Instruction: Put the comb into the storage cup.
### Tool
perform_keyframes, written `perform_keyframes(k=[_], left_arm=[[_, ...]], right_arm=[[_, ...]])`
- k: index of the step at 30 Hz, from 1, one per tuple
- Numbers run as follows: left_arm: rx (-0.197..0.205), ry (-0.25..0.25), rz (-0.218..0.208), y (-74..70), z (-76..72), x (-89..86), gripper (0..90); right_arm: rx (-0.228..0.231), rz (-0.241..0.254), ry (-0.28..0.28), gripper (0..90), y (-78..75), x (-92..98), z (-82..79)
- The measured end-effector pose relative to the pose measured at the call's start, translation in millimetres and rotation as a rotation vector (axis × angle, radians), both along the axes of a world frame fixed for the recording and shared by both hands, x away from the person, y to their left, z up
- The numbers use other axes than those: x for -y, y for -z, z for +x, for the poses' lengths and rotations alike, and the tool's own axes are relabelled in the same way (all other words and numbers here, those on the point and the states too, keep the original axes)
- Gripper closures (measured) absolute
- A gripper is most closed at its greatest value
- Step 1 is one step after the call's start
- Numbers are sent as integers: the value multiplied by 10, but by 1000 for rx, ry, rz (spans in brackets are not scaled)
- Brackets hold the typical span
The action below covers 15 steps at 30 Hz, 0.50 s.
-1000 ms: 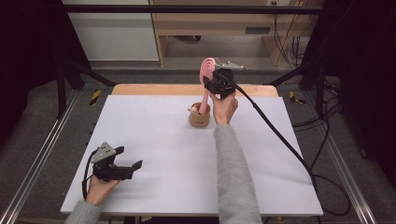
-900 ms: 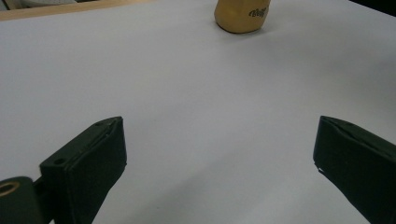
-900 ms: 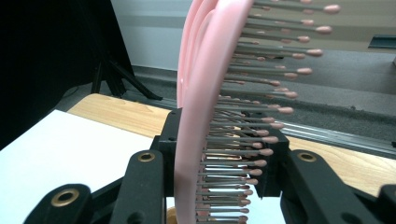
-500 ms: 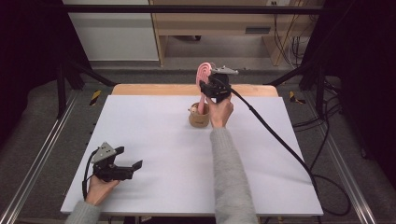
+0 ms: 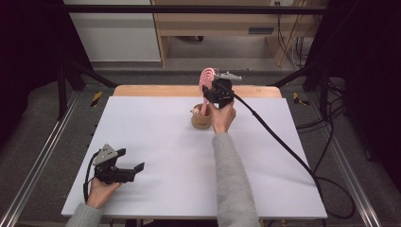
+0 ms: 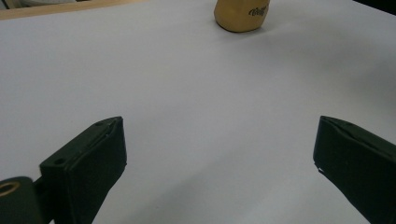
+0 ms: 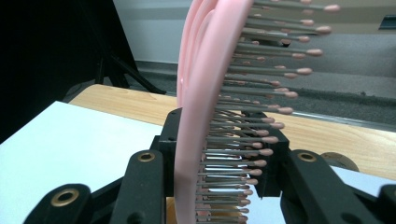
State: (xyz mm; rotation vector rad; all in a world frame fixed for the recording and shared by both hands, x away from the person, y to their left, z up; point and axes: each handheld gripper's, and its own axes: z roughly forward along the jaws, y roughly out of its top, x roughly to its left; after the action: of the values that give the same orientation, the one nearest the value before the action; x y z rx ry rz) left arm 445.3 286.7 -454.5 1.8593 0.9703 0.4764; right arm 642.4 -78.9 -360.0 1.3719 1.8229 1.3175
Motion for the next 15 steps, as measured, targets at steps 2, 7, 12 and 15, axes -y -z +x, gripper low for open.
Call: perform_keyframes(k=[2,7,12,15], left_arm=[[1,0,0,-1,-1,0,24],[0,0,0,0,1,0,23],[0,1,0,0,0,3,24],[-1,1,2,1,1,2,24]], right_arm=[[-2,4,3,631,20,3,-6],[-2,19,11,631,63,24,-22],[-8,30,11,630,97,35,-32],[-7,35,14,630,124,61,-36]])
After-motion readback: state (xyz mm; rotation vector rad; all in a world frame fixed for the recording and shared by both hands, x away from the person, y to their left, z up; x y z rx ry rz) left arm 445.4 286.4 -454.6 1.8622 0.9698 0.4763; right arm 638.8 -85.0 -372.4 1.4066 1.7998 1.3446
